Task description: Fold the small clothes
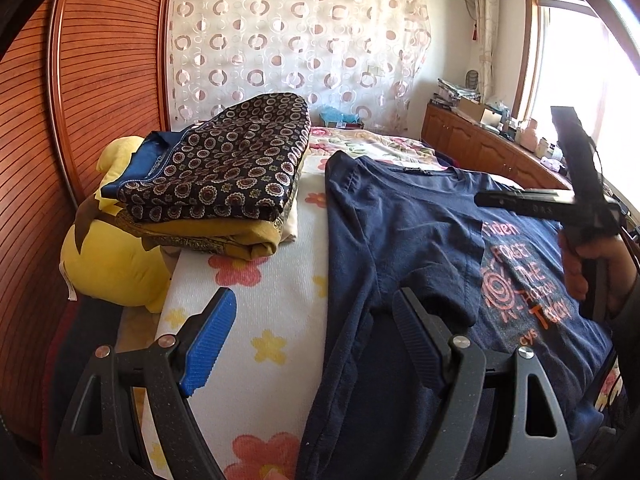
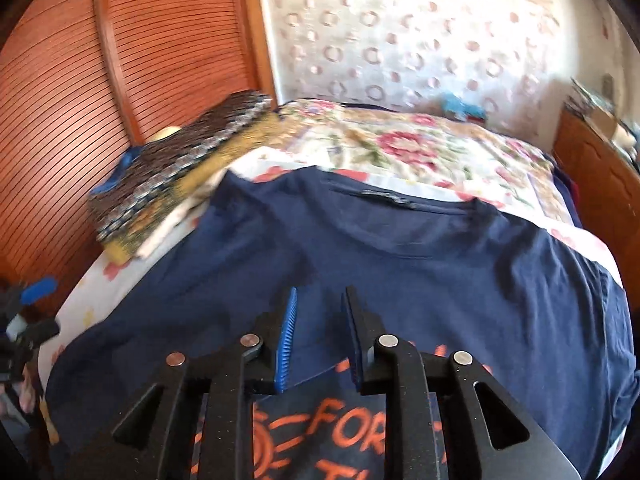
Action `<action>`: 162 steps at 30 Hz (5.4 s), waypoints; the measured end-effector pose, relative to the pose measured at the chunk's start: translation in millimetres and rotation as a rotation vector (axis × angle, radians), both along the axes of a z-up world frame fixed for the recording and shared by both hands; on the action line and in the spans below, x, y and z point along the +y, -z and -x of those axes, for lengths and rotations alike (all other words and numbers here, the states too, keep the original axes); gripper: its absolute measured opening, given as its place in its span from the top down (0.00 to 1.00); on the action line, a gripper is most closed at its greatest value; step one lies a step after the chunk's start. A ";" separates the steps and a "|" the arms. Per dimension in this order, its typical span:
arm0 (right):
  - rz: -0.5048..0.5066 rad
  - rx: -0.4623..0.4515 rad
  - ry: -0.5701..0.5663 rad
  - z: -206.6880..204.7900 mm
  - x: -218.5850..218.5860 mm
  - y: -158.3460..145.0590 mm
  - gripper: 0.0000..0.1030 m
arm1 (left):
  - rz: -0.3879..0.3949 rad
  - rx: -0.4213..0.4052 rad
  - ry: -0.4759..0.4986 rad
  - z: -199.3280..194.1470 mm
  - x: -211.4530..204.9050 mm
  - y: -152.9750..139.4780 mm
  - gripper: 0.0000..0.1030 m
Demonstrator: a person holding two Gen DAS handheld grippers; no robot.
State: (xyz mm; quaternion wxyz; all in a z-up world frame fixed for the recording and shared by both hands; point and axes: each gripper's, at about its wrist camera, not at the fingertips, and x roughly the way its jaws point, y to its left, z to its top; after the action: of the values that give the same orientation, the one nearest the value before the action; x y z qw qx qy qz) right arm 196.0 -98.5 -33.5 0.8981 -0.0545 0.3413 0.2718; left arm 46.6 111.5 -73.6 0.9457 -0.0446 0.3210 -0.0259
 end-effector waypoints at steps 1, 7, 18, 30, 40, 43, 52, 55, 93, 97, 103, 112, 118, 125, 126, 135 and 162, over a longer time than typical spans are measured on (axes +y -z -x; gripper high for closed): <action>0.002 -0.006 -0.018 6.4 -2.4 1.7 0.74 | -0.003 -0.001 0.005 -1.2 -1.2 -1.4 0.21; 0.026 -0.005 -0.038 13.0 -37.3 17.4 0.46 | -0.049 0.001 0.060 -19.2 -16.4 -10.3 0.21; 0.151 0.037 0.080 -26.8 -97.0 34.8 0.46 | -0.122 0.047 0.187 -105.5 -50.7 -28.6 0.22; 0.170 0.048 0.071 -53.3 -98.4 31.0 0.46 | -0.103 0.144 0.189 -187.5 -53.4 -21.0 0.40; 0.167 0.046 0.073 -48.8 -99.9 34.2 0.45 | -0.140 0.232 0.160 -233.2 -53.5 -7.8 0.42; 0.164 0.047 0.072 -48.6 -102.0 34.2 0.45 | -0.149 0.259 0.172 -237.8 -58.9 -0.3 0.42; 0.158 0.049 0.069 -49.3 -102.7 35.3 0.44 | -0.202 0.303 0.186 -251.8 -62.4 9.2 0.64; 0.158 0.050 0.068 -49.3 -102.4 35.5 0.44 | -0.212 0.312 0.192 -256.3 -63.9 11.3 0.78; 0.152 0.051 0.066 -51.0 -105.4 37.0 0.42 | -0.065 0.054 0.291 -184.0 -92.2 -41.1 0.23; 0.128 0.040 0.078 -48.3 -113.7 33.2 0.42 | -0.050 0.105 0.286 -185.8 -98.1 -22.3 0.23; 0.096 -0.014 0.160 -31.1 -153.9 14.5 0.42 | -0.085 0.180 0.285 -187.7 -110.0 5.9 0.23; 0.089 0.002 0.431 -5.3 -263.8 20.3 0.42 | -0.117 0.235 0.305 -193.4 -120.2 25.6 0.23; 0.124 0.063 0.542 -3.2 -305.4 41.1 0.42 | -0.117 0.225 0.300 -196.5 -122.1 26.8 0.21; 0.041 0.144 0.558 -15.8 -322.4 53.8 0.42 | -0.140 0.236 0.324 -198.1 -128.3 28.4 0.13; 0.028 0.148 0.558 -17.4 -327.5 54.5 0.42 | -0.136 0.237 0.324 -198.6 -128.2 28.8 0.13; -0.101 0.227 0.524 -21.9 -348.8 46.9 0.55 | -0.135 0.238 0.326 -199.4 -128.7 28.9 0.12; 0.062 0.094 0.244 18.8 -265.7 47.8 0.95 | -0.137 0.237 0.324 -199.1 -128.8 29.3 0.12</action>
State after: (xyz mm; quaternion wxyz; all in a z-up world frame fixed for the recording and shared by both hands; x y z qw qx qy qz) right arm 177.2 -364.3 -81.4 0.9055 -0.0274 0.3952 0.1522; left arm 245.7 -17.3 -102.8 0.8855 0.0691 0.4341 -0.1506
